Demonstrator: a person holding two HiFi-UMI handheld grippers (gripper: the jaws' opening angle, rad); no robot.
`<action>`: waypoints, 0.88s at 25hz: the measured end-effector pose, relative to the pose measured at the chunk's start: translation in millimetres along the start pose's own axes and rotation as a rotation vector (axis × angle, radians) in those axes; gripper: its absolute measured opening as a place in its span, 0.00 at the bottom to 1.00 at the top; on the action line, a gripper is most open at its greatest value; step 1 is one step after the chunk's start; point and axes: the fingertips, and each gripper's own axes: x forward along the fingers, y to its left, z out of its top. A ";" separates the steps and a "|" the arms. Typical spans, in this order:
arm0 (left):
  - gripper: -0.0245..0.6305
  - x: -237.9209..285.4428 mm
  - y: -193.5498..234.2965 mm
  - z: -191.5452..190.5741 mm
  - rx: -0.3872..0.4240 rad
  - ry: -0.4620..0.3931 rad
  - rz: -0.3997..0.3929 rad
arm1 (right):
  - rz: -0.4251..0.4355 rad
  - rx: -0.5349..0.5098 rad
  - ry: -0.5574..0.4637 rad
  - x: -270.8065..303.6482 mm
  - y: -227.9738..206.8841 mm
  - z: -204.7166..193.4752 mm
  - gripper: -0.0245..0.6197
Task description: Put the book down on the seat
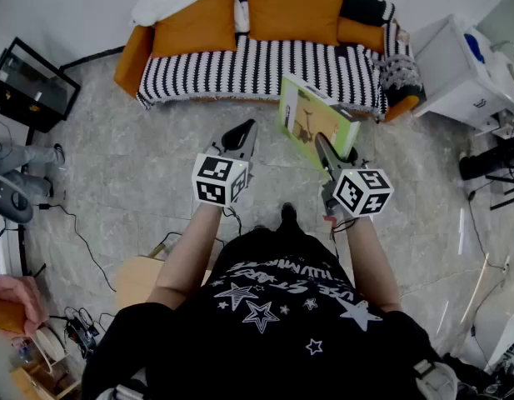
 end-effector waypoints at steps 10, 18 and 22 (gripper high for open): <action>0.05 -17.7 -6.1 7.0 0.022 -0.022 -0.007 | -0.034 -0.017 -0.017 -10.8 14.3 -4.2 0.26; 0.05 -21.6 -16.4 16.0 0.024 -0.039 -0.037 | -0.044 -0.026 -0.014 -17.5 19.7 -6.0 0.26; 0.05 -20.8 -13.4 15.8 0.021 -0.045 -0.043 | -0.058 -0.021 -0.007 -14.2 18.7 -7.4 0.26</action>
